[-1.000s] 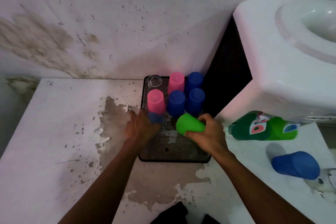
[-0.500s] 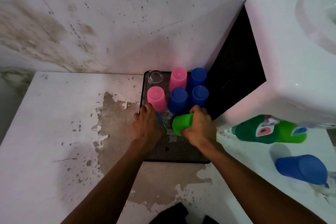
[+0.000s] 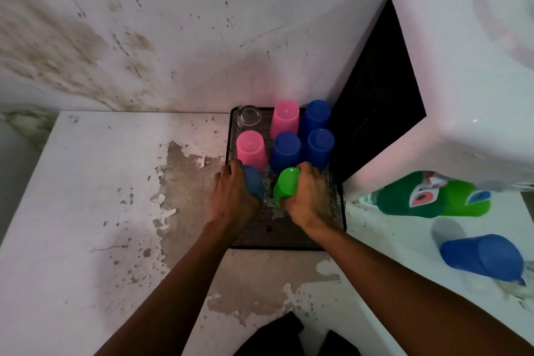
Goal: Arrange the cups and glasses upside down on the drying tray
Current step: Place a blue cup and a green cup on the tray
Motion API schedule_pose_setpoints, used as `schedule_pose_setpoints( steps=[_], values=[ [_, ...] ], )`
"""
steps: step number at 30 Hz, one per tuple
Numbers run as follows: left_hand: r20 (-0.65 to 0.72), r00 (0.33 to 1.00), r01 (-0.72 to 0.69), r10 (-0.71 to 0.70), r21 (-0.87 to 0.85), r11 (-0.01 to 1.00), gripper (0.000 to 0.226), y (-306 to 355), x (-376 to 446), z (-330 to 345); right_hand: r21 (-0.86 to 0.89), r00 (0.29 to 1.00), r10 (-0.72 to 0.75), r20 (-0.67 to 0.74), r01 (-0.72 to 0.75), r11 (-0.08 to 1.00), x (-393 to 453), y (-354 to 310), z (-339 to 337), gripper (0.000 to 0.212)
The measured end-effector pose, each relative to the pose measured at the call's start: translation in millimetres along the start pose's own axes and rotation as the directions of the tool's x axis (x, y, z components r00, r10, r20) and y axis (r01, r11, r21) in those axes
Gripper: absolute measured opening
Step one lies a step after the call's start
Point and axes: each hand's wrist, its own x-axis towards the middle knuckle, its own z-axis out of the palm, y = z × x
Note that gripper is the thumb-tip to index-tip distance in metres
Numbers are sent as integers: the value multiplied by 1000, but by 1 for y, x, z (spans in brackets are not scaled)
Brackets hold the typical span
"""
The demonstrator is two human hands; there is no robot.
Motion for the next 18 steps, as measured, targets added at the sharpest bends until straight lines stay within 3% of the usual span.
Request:
schedule_pose_setpoints(
  steps=[5,8,10,14,16,18],
  values=[
    [-37,998,-42,47,136,990,107,3,-6,-6,-71,1000,1,19,1,997,-10,5,-12,98],
    [-96,992,-66,77,108,992,111,10,-12,-17,-61,1000,-9,-4,9,998,-20,11,-23,106],
    [-222,958,-192,182,-23,981,98,17,-19,-21,8,998,-50,-48,50,999,-36,21,-33,100],
    [-525,779,-478,343,-142,867,54,40,-45,-18,144,990,-99,-99,113,983,-71,49,-50,69],
    [-546,739,-557,395,-166,814,34,56,-61,-9,201,991,-69,-114,91,975,-85,68,-57,54],
    [-482,754,-595,446,-216,774,23,73,-77,7,243,990,0,-143,35,969,-98,89,-65,45]
  ],
)
